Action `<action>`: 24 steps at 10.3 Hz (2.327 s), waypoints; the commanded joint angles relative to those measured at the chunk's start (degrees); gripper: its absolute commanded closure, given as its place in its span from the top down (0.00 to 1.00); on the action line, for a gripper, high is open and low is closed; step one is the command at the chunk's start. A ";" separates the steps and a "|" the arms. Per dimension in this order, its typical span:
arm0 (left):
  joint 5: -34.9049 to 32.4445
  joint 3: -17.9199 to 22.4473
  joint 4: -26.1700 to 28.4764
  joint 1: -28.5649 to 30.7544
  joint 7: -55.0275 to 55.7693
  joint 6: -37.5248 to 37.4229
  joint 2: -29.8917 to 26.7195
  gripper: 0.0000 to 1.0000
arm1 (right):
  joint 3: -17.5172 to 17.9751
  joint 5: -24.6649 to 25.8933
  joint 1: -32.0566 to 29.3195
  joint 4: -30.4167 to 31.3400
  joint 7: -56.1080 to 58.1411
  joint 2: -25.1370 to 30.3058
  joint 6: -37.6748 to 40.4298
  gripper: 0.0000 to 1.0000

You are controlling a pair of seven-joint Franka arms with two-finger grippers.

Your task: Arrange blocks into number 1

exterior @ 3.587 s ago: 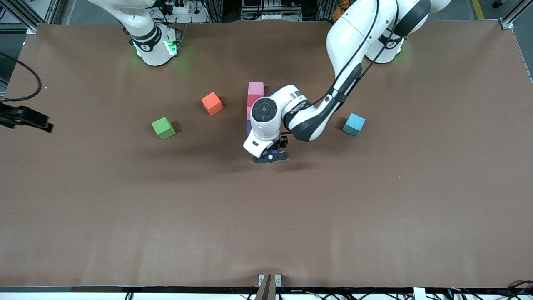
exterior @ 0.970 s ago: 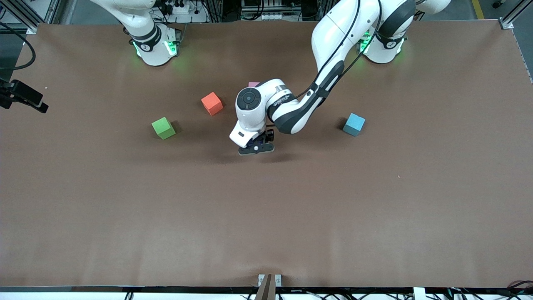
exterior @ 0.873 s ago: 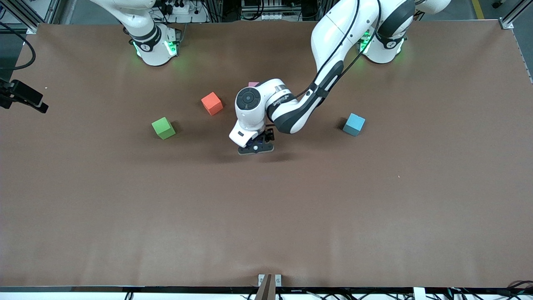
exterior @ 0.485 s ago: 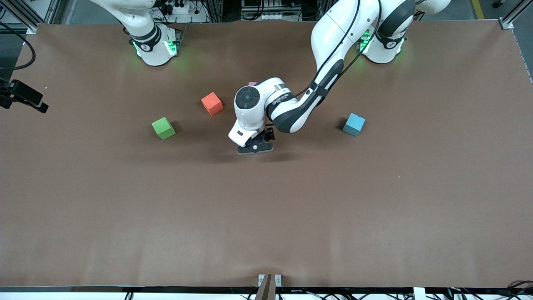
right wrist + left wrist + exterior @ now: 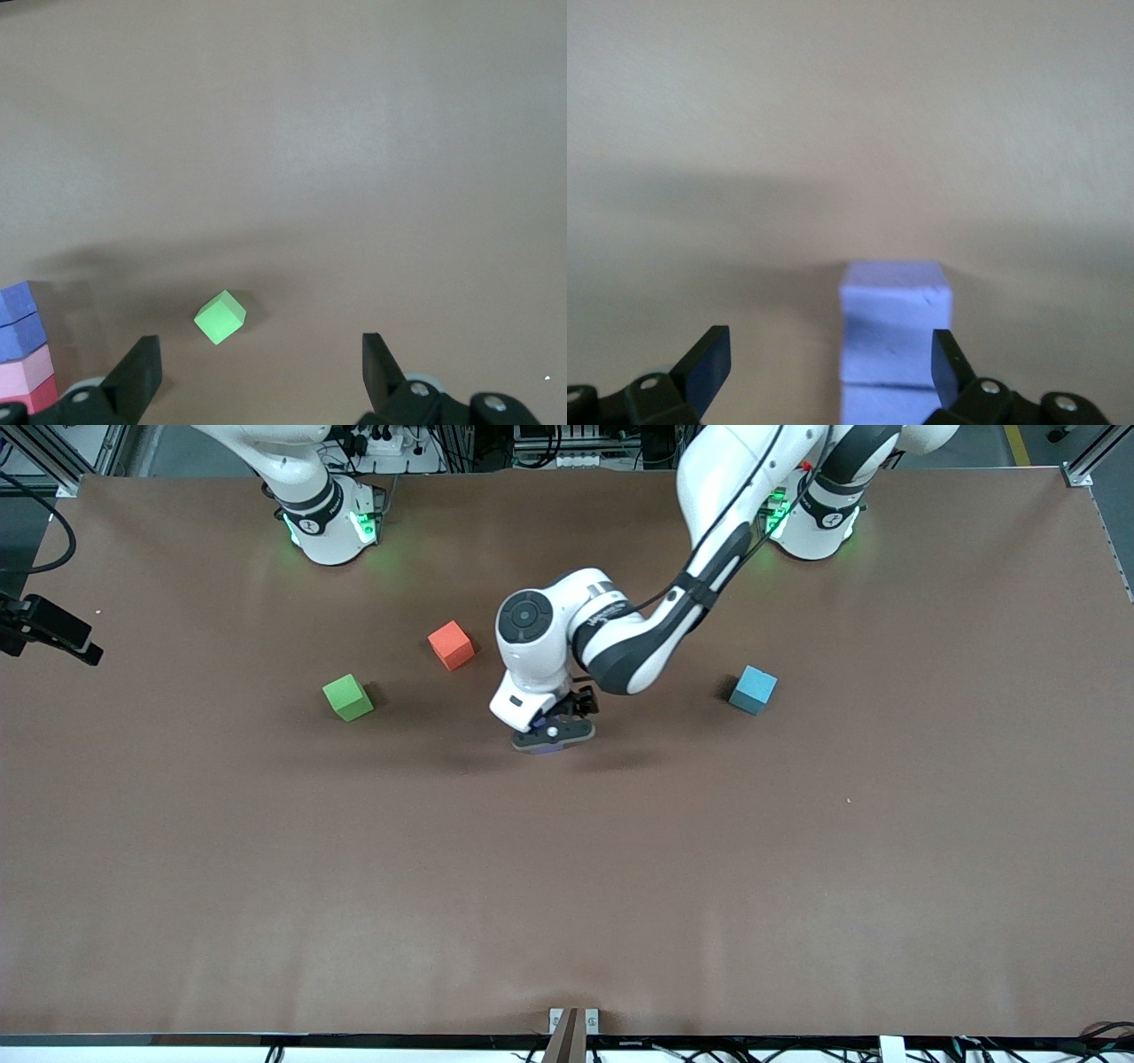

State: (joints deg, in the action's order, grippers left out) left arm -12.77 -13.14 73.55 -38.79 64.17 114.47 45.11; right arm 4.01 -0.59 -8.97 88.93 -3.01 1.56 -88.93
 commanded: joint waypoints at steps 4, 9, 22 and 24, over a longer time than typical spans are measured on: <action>0.73 -0.58 1.86 13.46 -8.69 -9.42 -8.80 1.00 | -0.23 -0.55 0.26 0.37 1.43 0.46 0.51 1.00; 2.75 -0.84 7.02 24.01 -21.25 -16.91 -15.03 1.00 | -0.23 -1.08 3.69 0.28 3.80 -1.47 1.21 1.00; 9.87 2.06 26.21 35.79 -51.39 -19.19 -46.94 1.00 | -0.23 -1.26 5.18 0.02 3.54 -2.53 0.77 1.00; 9.87 2.06 23.85 36.94 -56.16 -21.21 -48.10 1.00 | -0.23 -1.26 5.63 -0.07 3.45 -2.61 0.69 1.00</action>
State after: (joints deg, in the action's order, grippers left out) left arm -4.40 -10.93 97.94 -2.58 11.27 94.97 -1.28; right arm 4.06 -1.14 -3.81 89.42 0.24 -1.01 -88.27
